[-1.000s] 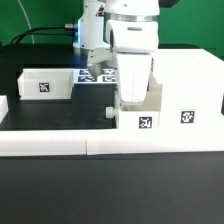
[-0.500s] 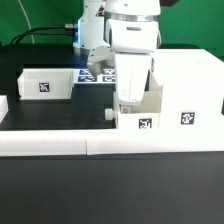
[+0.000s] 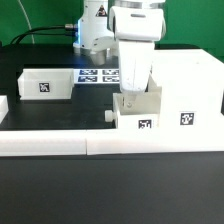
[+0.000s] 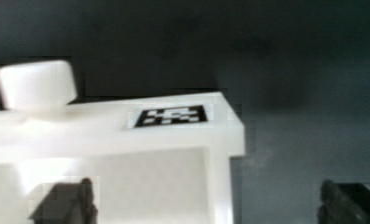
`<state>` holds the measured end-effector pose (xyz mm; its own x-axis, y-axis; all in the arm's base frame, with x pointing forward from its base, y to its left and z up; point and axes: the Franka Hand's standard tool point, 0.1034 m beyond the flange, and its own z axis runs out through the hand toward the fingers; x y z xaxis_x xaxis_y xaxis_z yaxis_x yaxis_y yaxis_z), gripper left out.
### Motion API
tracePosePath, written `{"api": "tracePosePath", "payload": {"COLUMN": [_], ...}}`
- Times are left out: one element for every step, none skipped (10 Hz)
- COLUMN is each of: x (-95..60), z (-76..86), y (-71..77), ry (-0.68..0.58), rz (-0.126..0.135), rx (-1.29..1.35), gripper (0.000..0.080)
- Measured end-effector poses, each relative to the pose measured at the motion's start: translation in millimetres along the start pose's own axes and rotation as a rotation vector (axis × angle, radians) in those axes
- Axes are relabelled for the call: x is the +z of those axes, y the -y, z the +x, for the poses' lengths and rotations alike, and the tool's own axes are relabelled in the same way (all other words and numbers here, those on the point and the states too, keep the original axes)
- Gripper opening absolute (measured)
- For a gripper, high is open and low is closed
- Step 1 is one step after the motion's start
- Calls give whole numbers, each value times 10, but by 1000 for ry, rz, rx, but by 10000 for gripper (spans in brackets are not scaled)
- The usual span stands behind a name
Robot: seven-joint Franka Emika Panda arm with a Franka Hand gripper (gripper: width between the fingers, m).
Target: Assemble drawer
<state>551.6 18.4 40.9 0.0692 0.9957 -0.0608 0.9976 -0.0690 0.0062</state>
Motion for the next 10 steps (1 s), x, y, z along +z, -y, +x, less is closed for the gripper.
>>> {"api": "tracePosePath", "payload": {"x": [-43, -89, -106, -91, -84, -81, -79, -75, -45, 52], "z": [-41, -146, -284, -385, -458, -517, -552, -583, -668, -791], "y": [-7, -25, -31, -30, -33, -38, -39, -38, -35, -37], "ry": [3, 7, 11, 12, 12, 11, 8, 7, 2, -33], "rz": [2, 1, 0, 3, 2, 1, 1, 2, 4, 10], "rx": [-4, -27, -50, -54, -56, -50, -47, -53, -84, -133], "gripper": [643, 648, 648, 649, 649, 649, 649, 649, 649, 649]}}
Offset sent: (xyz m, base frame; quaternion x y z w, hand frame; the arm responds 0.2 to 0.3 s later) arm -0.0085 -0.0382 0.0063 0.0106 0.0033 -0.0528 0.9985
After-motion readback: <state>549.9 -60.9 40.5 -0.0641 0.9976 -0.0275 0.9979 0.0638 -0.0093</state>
